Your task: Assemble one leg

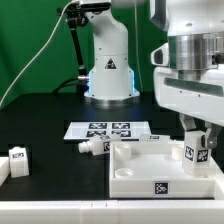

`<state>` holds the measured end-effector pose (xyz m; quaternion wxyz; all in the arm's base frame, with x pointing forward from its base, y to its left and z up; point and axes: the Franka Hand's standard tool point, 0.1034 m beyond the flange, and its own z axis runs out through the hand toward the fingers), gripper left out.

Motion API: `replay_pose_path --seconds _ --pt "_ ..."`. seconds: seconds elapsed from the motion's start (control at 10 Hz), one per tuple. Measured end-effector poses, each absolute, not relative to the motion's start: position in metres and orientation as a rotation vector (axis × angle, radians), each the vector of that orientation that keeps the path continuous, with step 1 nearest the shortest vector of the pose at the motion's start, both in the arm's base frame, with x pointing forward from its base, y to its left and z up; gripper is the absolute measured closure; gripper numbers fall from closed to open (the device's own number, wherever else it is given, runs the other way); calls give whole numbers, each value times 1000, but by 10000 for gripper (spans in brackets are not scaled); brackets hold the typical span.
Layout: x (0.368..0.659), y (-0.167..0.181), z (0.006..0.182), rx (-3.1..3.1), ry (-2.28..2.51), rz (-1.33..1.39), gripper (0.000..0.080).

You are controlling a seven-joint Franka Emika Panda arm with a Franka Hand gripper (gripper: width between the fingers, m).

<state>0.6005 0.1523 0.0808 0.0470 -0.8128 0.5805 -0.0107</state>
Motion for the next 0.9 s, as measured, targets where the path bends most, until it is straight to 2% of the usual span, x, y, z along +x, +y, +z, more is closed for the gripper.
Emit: replay_pose_path --seconds 0.3,0.4,0.5,0.6,0.7,0.9 --pt "601 152 81 -2423 1831 -17 517" --pt "601 152 81 -2468 1770 -21 346" --pt "602 151 82 -2558 1643 -35 346" --pt "602 151 84 -2644 1504 -52 200" --pt "602 152 84 -2688 1413 -70 164" --pt "602 151 83 -2770 1253 -79 152"
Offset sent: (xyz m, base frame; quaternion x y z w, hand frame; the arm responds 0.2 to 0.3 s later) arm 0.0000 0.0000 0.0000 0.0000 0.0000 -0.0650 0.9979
